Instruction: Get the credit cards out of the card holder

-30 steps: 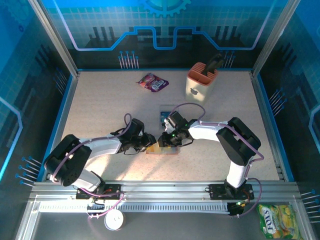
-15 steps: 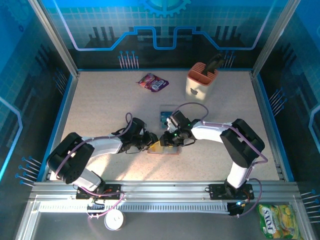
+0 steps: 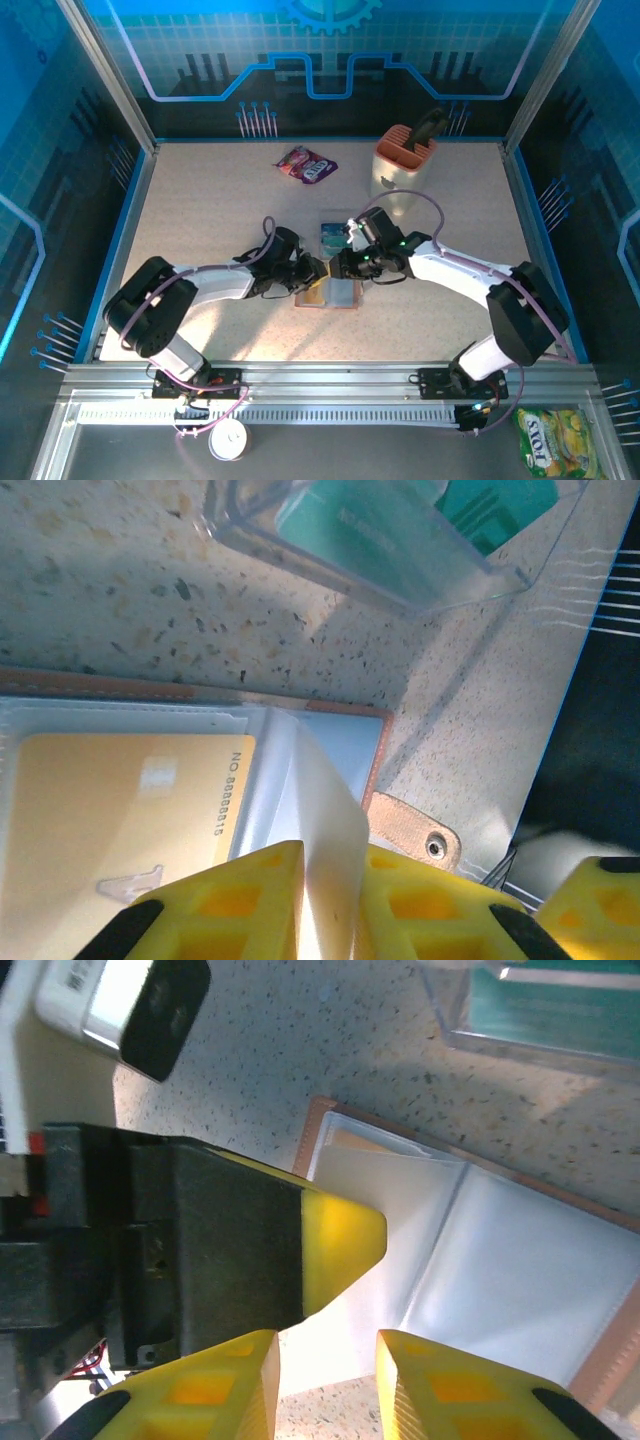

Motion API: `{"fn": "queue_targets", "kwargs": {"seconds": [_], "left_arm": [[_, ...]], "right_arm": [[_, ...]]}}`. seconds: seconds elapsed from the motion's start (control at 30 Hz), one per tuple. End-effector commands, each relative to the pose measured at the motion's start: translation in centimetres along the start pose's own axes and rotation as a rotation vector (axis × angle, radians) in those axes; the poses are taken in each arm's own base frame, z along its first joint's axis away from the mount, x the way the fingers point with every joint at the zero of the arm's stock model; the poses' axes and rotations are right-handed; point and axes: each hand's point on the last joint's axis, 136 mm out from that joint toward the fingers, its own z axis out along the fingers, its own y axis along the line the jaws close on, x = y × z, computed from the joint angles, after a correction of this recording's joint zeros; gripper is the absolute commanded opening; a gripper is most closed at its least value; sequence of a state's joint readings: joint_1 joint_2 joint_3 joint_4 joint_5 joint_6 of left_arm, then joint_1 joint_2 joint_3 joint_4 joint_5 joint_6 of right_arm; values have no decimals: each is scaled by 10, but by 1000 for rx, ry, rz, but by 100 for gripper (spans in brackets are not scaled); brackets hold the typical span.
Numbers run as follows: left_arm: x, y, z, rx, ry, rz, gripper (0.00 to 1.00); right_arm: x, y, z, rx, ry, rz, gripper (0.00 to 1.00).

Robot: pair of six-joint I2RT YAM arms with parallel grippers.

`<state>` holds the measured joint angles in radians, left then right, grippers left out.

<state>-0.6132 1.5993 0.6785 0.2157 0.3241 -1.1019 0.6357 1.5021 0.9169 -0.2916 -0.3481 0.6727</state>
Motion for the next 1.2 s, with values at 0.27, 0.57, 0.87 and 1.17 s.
{"fn": "queue_targets", "kwargs": {"seconds": [0.27,0.57,0.87,1.17], "left_arm": [[12,-21,27,21,72,9,23],[6,-46,39,42,102,41,39],[-1,-50,33,42,88,55,43],[-11,-22,5,23,37,23,41]], "right_arm": [[13,-21,-17,26,-11,33,32],[20,-22,-25,16,-30,45,33],[22,-20,-28,8,-40,54,33],[19,-8,-9,-12,1,45,33]]}}
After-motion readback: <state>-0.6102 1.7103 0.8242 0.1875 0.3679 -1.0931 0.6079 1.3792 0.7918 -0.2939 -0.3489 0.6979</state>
